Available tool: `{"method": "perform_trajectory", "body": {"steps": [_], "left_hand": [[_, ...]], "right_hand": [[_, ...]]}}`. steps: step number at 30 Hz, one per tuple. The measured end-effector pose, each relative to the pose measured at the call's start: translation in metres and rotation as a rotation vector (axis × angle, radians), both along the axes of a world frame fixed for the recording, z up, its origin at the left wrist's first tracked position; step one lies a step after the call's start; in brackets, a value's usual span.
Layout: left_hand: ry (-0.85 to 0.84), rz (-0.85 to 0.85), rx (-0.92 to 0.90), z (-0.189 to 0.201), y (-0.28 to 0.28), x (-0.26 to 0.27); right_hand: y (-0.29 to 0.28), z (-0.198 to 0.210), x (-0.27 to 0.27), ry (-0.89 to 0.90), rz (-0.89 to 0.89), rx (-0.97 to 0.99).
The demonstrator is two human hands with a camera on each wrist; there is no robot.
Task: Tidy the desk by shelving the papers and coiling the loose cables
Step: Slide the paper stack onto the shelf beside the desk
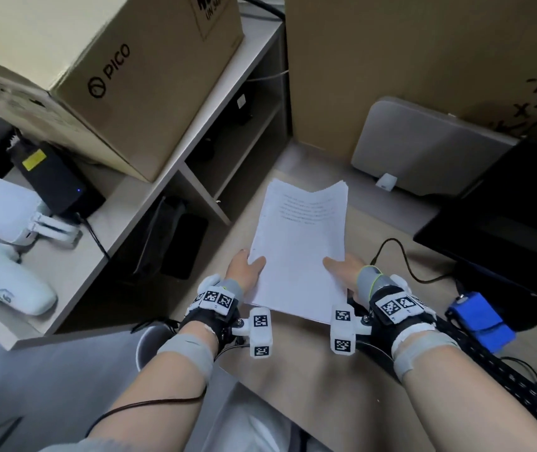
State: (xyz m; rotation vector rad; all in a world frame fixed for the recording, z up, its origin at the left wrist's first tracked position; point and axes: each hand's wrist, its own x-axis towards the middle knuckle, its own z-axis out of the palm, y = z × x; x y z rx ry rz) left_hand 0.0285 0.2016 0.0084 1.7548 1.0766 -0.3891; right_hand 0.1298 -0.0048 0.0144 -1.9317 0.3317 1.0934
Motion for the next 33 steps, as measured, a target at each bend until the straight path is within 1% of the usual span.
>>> {"method": "perform_trajectory", "body": {"steps": [2,4,7,10,12,13,15,18,22,27,29,33], "left_hand": [[-0.004,-0.002,-0.001,-0.008,0.015,0.012],[0.007,0.061,-0.031,-0.019,0.032,0.023],[0.016,0.267,-0.213,-0.026,0.047,0.031],[-0.080,0.429,-0.378,-0.031,0.060,0.037],[-0.127,0.504,-0.426,-0.034,0.069,0.043],[-0.131,0.510,-0.452,-0.033,0.069,0.046],[-0.113,0.503,-0.503,-0.038,0.079,0.053],[-0.115,0.506,-0.572,-0.047,0.081,0.057],[-0.104,0.593,-0.608,-0.055,0.074,0.071],[-0.145,0.735,-0.580,-0.059,0.070,0.081],[-0.154,0.742,-0.597,-0.058,0.070,0.080],[-0.141,0.695,-0.614,-0.059,0.072,0.079]], "right_hand": [[0.012,-0.009,0.009,-0.001,-0.090,0.019],[0.027,-0.012,0.020,-0.019,-0.206,0.044],[0.051,-0.018,0.044,-0.102,-0.280,0.027],[0.085,-0.027,0.074,-0.121,-0.317,0.033],[0.106,-0.034,0.089,-0.136,-0.335,0.050],[0.112,-0.034,0.095,-0.150,-0.337,0.061],[0.133,-0.049,0.109,-0.157,-0.333,0.058],[0.141,-0.057,0.122,-0.159,-0.316,0.055],[0.131,-0.065,0.130,-0.173,-0.343,0.052],[0.135,-0.073,0.122,-0.119,-0.409,0.104],[0.141,-0.076,0.118,-0.118,-0.436,0.125],[0.151,-0.084,0.113,-0.134,-0.465,0.138]]}}
